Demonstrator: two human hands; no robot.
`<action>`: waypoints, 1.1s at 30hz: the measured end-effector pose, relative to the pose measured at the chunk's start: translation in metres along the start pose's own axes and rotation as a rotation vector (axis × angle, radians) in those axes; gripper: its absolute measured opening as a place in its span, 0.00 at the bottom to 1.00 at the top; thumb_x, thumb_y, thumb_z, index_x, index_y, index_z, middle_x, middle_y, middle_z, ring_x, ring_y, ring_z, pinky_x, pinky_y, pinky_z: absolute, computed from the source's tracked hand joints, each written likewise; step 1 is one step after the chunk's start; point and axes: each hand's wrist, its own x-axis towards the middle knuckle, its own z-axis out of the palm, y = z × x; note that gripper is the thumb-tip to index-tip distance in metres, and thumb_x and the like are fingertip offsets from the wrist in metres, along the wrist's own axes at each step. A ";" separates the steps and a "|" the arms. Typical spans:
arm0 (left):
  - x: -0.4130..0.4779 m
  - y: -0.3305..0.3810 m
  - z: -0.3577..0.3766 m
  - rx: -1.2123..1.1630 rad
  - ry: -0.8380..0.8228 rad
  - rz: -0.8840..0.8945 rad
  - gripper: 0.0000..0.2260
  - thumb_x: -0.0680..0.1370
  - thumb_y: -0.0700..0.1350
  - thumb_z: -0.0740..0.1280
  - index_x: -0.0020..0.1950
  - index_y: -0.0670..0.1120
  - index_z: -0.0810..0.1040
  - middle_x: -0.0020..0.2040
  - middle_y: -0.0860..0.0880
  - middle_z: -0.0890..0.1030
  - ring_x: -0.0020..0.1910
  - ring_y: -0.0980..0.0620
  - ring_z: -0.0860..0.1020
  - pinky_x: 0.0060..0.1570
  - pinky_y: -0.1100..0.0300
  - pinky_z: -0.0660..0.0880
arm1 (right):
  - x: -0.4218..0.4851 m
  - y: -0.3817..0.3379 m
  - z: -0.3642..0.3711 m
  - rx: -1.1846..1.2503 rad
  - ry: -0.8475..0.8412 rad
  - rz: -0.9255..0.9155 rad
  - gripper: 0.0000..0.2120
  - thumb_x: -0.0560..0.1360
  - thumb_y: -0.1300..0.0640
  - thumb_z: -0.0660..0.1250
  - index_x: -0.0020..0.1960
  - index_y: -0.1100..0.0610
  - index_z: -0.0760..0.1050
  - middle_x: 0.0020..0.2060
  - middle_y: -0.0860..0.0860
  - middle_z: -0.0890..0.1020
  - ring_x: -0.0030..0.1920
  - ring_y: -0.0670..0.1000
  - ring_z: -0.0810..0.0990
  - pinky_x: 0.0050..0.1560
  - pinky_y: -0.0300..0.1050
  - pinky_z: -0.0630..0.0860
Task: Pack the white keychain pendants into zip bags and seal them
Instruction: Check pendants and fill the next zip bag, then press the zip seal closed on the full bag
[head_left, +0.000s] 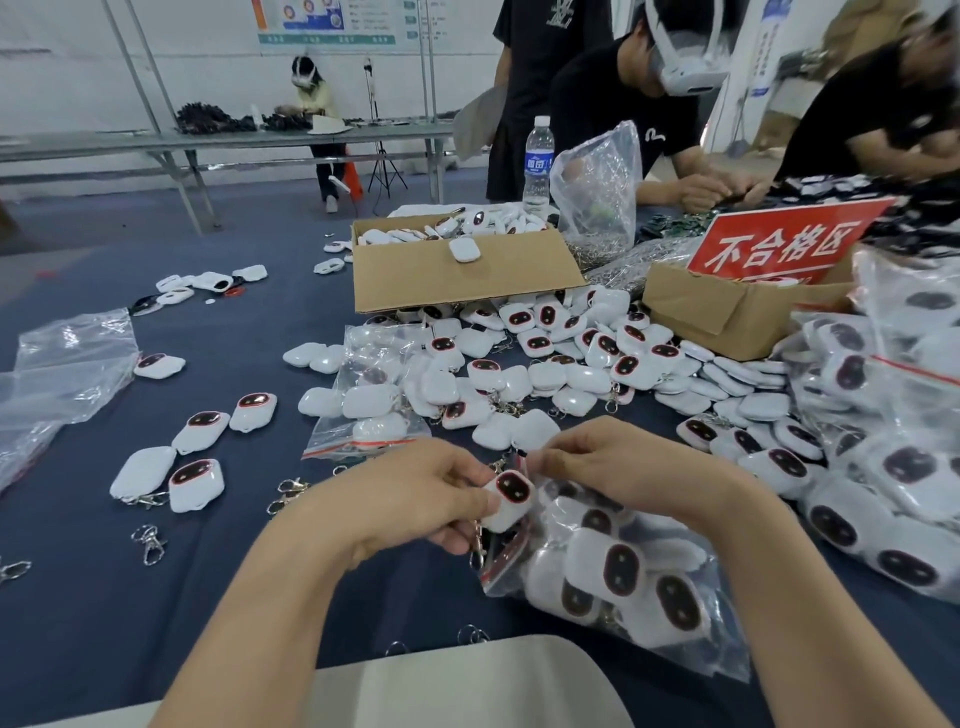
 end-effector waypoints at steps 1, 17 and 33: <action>-0.001 -0.004 -0.003 0.018 0.029 -0.013 0.07 0.80 0.39 0.70 0.58 0.42 0.81 0.45 0.43 0.84 0.37 0.55 0.80 0.41 0.63 0.80 | 0.000 0.001 0.000 -0.011 0.000 0.003 0.17 0.77 0.39 0.66 0.49 0.53 0.83 0.29 0.46 0.76 0.25 0.43 0.69 0.28 0.36 0.67; 0.008 0.014 0.029 -0.225 0.143 0.017 0.04 0.79 0.33 0.69 0.51 0.38 0.82 0.43 0.43 0.85 0.38 0.48 0.84 0.47 0.57 0.84 | -0.001 0.006 -0.002 0.075 0.096 -0.040 0.16 0.79 0.44 0.67 0.51 0.56 0.84 0.49 0.60 0.86 0.44 0.56 0.83 0.59 0.57 0.78; -0.084 0.050 0.055 0.253 0.454 0.516 0.17 0.81 0.51 0.65 0.70 0.63 0.69 0.61 0.66 0.77 0.60 0.72 0.72 0.59 0.76 0.67 | -0.096 -0.048 -0.017 0.305 0.669 -0.434 0.09 0.80 0.49 0.67 0.47 0.52 0.82 0.39 0.40 0.86 0.37 0.38 0.81 0.38 0.29 0.73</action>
